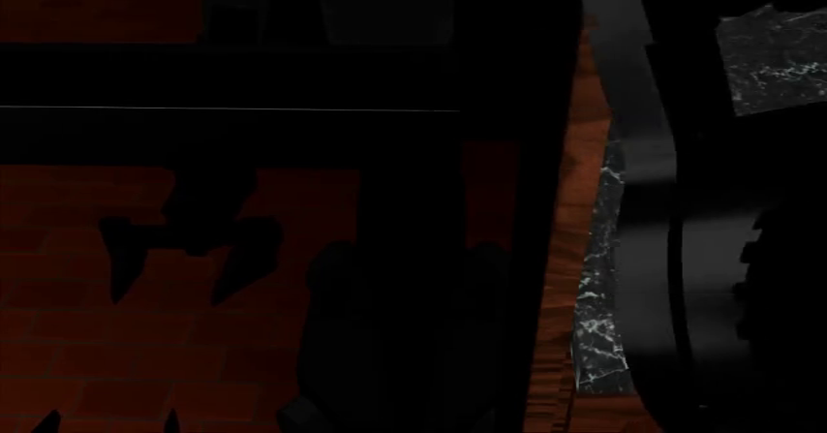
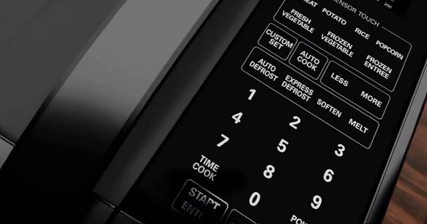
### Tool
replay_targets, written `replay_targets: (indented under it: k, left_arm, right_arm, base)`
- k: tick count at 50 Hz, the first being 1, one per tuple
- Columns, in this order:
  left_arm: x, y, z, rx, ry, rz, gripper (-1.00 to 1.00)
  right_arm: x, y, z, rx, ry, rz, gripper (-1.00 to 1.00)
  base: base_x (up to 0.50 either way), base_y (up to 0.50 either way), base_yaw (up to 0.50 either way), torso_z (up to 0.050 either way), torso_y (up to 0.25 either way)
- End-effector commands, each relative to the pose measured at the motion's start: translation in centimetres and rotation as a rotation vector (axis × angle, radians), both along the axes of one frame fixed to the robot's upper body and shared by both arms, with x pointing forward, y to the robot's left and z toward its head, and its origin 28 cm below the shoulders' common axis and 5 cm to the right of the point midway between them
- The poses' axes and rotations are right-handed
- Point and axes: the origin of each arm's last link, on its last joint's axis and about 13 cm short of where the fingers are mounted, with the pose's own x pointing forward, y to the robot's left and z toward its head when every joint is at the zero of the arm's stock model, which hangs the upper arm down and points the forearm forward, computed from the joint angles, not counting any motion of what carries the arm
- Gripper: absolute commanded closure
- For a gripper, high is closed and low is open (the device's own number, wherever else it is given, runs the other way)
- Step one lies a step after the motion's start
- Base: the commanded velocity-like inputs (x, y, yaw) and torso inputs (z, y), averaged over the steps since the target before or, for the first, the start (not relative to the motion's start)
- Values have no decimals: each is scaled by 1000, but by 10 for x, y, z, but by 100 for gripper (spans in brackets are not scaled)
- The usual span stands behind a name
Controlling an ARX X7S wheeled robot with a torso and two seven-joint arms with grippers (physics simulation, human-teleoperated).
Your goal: Press the start button on the microwave
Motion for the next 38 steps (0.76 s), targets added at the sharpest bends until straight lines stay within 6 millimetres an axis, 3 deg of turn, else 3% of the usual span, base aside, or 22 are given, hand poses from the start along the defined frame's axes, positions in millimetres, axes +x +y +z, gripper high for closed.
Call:
replay_targets:
  k: [1, 15, 38]
  left_arm:
    - [-2, 1, 1, 0, -2, 3, -100]
    - [-2, 2, 1, -2, -1, 8, -100]
    - [-2, 2, -1, -5, -2, 6, -100]
  right_arm:
    - [11, -4, -2, 37, 15, -10, 100]
    - [28, -11, -14, 77, 55, -11, 100]
    - [36, -12, -31, 91, 177, -66, 100]
  base:
    - [13, 0, 4, 0, 0]
    - [22, 5, 10, 5, 0]
    - [30, 9, 17, 6, 0]
